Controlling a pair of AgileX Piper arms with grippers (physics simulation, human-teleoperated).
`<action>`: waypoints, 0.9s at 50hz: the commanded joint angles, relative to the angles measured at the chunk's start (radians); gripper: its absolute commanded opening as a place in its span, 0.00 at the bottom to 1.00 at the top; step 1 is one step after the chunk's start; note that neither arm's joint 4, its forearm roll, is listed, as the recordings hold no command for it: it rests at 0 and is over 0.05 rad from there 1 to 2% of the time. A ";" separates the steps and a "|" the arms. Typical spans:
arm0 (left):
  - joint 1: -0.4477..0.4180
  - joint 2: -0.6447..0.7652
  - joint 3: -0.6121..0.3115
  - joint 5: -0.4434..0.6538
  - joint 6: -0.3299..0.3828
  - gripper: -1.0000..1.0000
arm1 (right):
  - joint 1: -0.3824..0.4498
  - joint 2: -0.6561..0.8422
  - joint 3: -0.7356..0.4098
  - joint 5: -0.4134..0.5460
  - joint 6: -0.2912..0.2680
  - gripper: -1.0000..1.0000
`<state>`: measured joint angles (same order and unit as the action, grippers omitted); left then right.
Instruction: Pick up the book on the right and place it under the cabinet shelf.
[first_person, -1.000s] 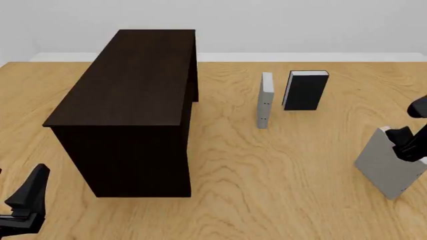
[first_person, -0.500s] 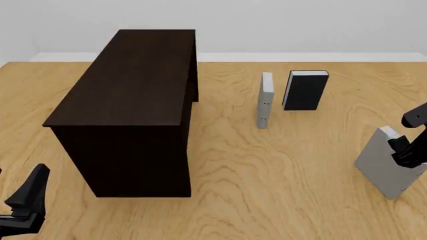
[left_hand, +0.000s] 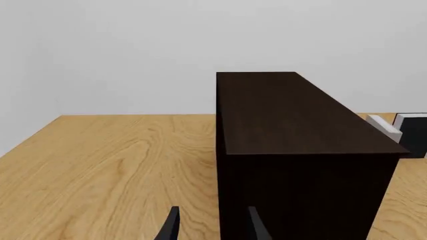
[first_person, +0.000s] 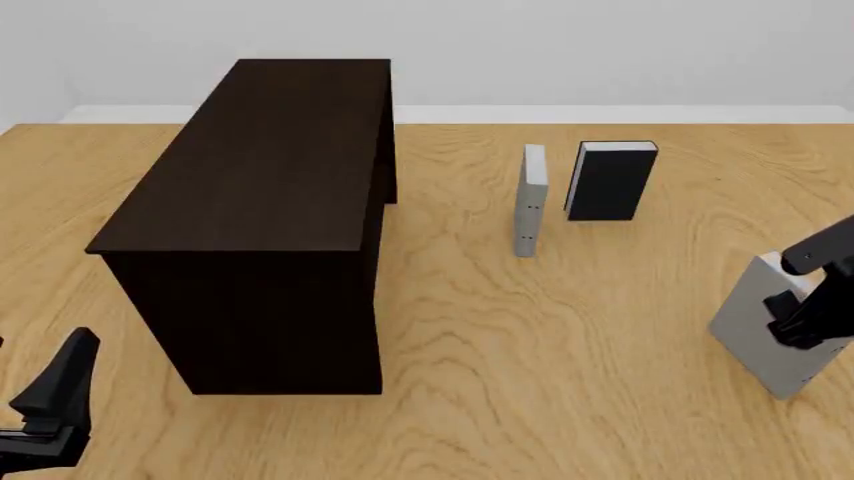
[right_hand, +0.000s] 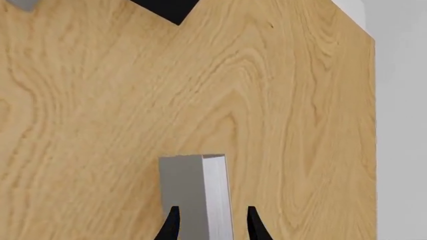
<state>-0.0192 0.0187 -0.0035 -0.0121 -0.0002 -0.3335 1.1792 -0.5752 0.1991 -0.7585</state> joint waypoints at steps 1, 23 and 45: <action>0.000 0.000 0.000 0.000 0.000 1.00 | -0.013 0.081 0.021 -0.076 -0.012 1.00; 0.000 0.000 0.000 0.000 0.000 1.00 | -0.072 0.251 0.019 -0.197 -0.040 1.00; 0.000 0.000 0.000 0.000 0.000 1.00 | -0.051 0.175 0.015 -0.152 -0.036 0.00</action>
<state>-0.0192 0.0187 -0.0035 -0.0121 -0.0002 -0.3632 1.3484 -0.5437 0.0506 -0.8358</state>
